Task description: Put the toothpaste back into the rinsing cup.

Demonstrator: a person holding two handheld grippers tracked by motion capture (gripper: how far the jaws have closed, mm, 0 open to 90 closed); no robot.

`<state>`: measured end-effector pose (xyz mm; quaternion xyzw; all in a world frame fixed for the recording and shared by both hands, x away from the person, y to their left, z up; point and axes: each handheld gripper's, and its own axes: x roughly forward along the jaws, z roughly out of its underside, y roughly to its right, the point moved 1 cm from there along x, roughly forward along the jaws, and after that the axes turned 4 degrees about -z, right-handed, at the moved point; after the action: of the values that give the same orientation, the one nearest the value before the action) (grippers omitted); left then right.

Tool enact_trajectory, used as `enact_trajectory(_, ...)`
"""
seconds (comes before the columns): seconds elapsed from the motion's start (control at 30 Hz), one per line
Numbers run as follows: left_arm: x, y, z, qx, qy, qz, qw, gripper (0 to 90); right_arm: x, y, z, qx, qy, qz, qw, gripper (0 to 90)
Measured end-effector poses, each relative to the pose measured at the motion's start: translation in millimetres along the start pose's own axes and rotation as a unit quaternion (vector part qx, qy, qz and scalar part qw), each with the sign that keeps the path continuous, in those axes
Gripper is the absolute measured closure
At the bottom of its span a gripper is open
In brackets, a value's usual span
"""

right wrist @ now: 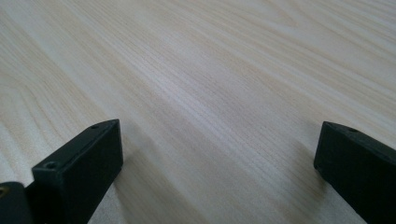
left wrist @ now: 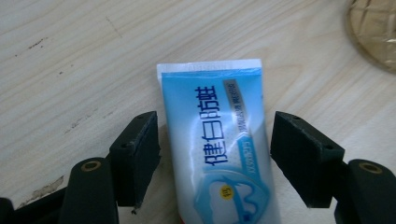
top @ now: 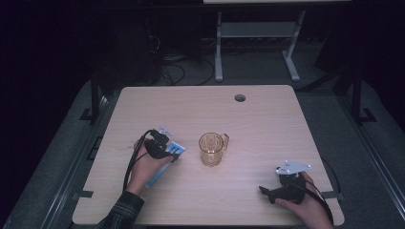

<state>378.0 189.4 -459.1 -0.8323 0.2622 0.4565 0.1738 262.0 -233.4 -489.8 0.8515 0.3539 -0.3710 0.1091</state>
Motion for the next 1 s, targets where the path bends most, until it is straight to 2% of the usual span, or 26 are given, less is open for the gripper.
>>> enact_trajectory(0.17, 1.2, -0.3, 0.5, 0.003, -0.003, -0.002, 1.0000, 32.6, 0.0, 0.0, 0.0, 0.000, 0.000, 0.000, 1.0000, 0.5)
enact_trajectory(0.27, 1.2, 0.9, 0.5, 0.011, -0.005, -0.007, 0.9999, 32.9, 0.0, 0.0, 0.1, 0.000, 0.000, 0.000, 1.0000, 0.5)
enact_trajectory(0.37, 0.0, 1.9, 0.6, 0.013, -0.004, -0.006, 0.9999, 38.3, 0.0, -0.1, 0.1, -0.001, 0.000, 0.000, 1.0000, 0.5)
enact_trajectory(0.67, -1.7, 1.4, 3.7, 0.013, 0.006, -0.005, 0.9999, 44.0, 0.1, 0.0, 0.2, -0.003, 0.001, -0.001, 1.0000, 0.5)
enact_trajectory(1.0, -3.1, 2.6, 2.1, 0.012, -0.004, -0.006, 0.9999, 51.5, 0.0, -0.4, 0.3, -0.001, 0.001, 0.000, 1.0000, 0.5)
